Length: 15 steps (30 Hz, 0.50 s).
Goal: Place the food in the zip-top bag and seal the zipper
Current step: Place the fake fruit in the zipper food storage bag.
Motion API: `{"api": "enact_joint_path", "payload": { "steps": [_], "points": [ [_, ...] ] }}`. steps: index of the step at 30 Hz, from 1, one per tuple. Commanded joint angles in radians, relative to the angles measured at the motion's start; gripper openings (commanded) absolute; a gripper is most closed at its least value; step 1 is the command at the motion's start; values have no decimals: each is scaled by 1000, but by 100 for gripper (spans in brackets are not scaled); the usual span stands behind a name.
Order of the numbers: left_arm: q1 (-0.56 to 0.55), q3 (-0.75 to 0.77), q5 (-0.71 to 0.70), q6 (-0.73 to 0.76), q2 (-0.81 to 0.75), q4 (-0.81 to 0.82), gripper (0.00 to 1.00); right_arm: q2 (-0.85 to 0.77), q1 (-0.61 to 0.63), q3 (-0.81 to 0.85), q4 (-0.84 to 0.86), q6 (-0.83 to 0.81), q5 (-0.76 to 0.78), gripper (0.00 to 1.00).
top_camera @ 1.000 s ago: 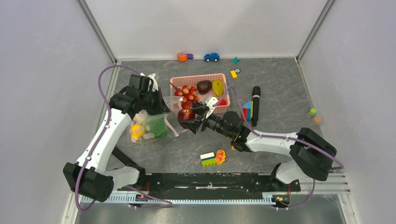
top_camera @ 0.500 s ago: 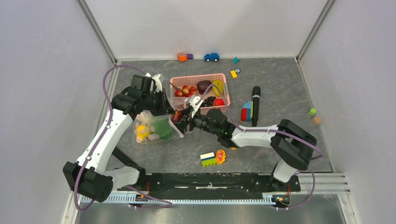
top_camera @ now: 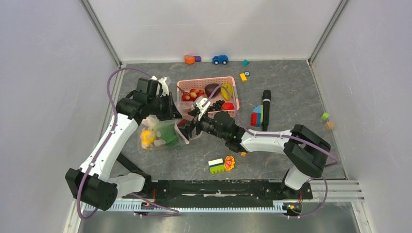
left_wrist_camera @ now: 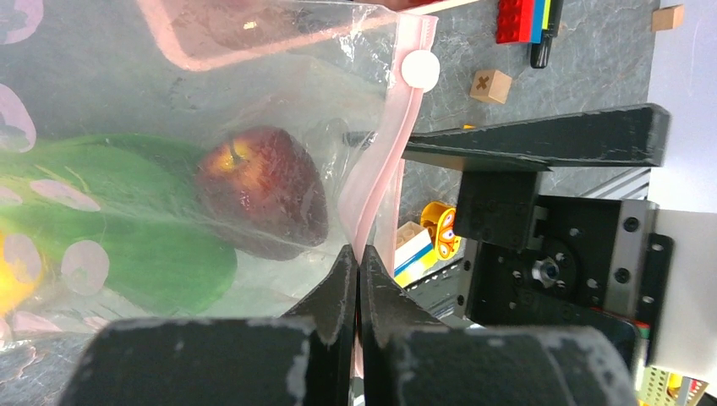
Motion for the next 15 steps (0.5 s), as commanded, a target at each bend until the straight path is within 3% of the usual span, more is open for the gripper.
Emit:
{"api": "enact_joint_path", "payload": {
  "steps": [1, 12, 15],
  "points": [
    [-5, 7, -38, 26, -35, 27, 2, -111, 5, -20, -14, -26, 6, 98],
    [-3, 13, -114, 9, -40, 13, 2, -296, -50, -47, -334, 7, 182, 98],
    [-3, 13, -125, 9, -43, 13, 2, -300, -98, -66, -405, 95, 122, 98]
  ]
}}
